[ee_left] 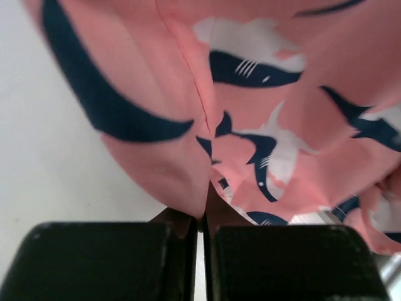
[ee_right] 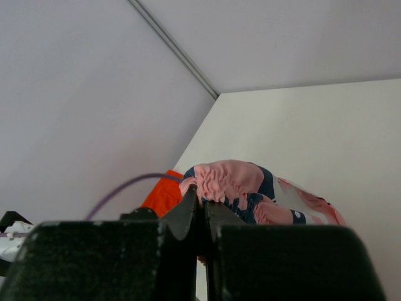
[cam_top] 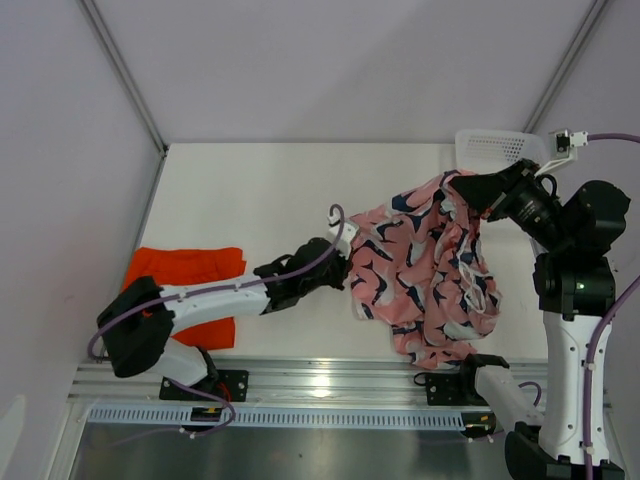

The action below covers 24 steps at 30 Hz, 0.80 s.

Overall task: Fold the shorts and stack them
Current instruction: Flatten the shorts out

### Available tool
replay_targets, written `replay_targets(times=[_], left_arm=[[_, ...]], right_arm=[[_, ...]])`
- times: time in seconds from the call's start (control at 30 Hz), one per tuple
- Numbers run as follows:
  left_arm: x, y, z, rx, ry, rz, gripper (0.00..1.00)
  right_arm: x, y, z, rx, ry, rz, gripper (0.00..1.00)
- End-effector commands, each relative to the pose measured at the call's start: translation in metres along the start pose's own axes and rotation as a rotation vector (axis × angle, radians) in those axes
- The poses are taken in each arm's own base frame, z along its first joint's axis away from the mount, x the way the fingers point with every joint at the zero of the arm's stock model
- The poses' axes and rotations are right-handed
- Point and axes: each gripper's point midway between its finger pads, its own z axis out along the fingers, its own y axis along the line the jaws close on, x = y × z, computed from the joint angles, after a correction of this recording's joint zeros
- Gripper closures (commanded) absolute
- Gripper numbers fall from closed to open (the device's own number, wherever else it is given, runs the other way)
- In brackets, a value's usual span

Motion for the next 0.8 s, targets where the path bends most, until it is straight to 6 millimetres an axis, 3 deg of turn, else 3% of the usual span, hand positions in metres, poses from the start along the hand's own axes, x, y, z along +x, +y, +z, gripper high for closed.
replay_targets(times=[0.0, 0.07, 0.17, 0.27, 0.33, 0.4, 0.43, 0.5, 0.53, 0.67, 0.77], left_arm=[[-0.074, 0.000, -0.050, 0.070, -0.082, -0.036, 1.00], [-0.097, 0.013, -0.092, 0.051, -0.080, -0.046, 1.00], [-0.112, 0.019, -0.143, 0.054, -0.095, -0.016, 1.00], [-0.136, 0.016, -0.199, 0.103, -0.129, 0.031, 1.00], [-0.155, 0.018, -0.249, 0.120, -0.190, 0.043, 1.00], [-0.161, 0.017, -0.278, 0.148, -0.225, 0.055, 1.00], [-0.172, 0.010, -0.304, 0.197, -0.255, 0.063, 1.00], [-0.176, 0.009, -0.327, 0.224, -0.278, 0.068, 1.00], [-0.188, 0.007, -0.353, 0.247, -0.320, 0.070, 1.00], [-0.199, 0.003, -0.403, 0.301, -0.400, 0.071, 1.00], [-0.204, 0.002, -0.436, 0.340, -0.465, 0.071, 1.00]], right_arm=[[0.006, -0.001, 0.010, -0.030, 0.009, 0.008, 1.00], [0.010, -0.003, 0.013, -0.016, 0.016, 0.004, 1.00], [0.012, 0.027, 0.011, -0.097, 0.023, -0.035, 1.00], [0.008, 0.079, -0.002, -0.272, 0.022, -0.091, 1.00], [0.005, 0.111, -0.020, -0.364, 0.018, -0.115, 1.00], [0.005, 0.127, -0.034, -0.407, 0.023, -0.120, 1.00], [0.005, 0.139, -0.043, -0.449, 0.030, -0.114, 1.00], [0.002, 0.157, -0.066, -0.507, -0.001, -0.126, 1.00], [-0.002, 0.165, -0.075, -0.530, -0.022, -0.123, 1.00], [-0.018, 0.205, -0.119, -0.623, -0.082, -0.148, 1.00], [-0.021, 0.225, -0.141, -0.657, -0.080, -0.165, 1.00]])
